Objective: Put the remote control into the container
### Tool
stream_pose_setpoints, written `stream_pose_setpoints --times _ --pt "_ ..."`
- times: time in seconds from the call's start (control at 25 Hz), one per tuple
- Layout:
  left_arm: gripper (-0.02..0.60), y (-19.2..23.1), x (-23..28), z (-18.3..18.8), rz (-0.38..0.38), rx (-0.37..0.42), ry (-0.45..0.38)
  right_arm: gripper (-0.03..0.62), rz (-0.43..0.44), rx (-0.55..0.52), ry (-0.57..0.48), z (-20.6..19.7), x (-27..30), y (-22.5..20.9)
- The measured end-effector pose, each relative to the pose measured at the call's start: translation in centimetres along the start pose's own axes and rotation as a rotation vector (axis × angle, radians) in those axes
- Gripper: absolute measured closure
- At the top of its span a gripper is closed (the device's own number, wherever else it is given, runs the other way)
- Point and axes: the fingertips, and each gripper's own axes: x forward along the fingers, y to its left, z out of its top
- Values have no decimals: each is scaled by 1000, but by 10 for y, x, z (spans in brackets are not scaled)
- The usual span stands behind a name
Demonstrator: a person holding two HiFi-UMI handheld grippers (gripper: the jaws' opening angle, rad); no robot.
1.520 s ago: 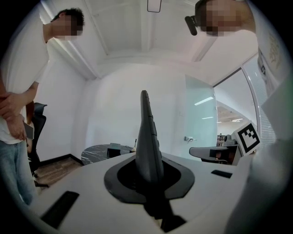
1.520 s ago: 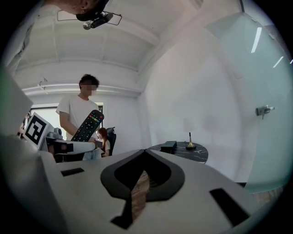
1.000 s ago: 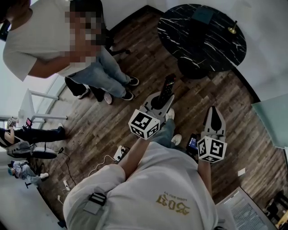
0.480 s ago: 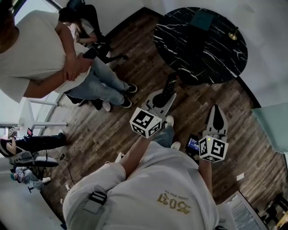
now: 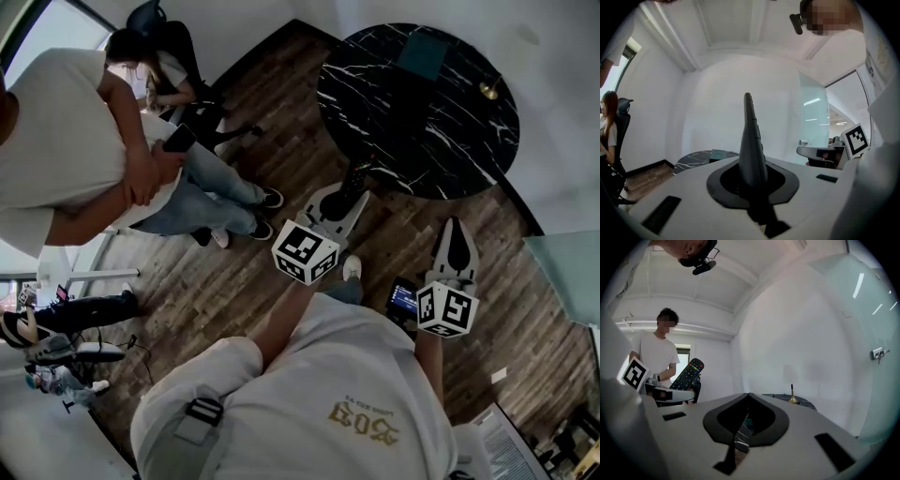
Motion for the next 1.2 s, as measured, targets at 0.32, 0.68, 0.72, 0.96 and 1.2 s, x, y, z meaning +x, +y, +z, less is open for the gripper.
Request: stream_pose_setpoints --times 0.32,0.68,0.72,0.96,1.2 --pt "529 39 24 10 1 -2 9 585 -23 2 -6 7 42 -5" --pt "529 59 58 12 10 -16 18 585 -19 19 -8 13 79 -22" --pt "529 62 65 13 12 -15 16 585 -17 20 -11 14 87 -26" --pt "529 86 110 23 23 -19 7 585 1 20 -18 25 139 -47" --pt "529 106 159 28 40 -40 12 585 26 17 0 29 189 -68"
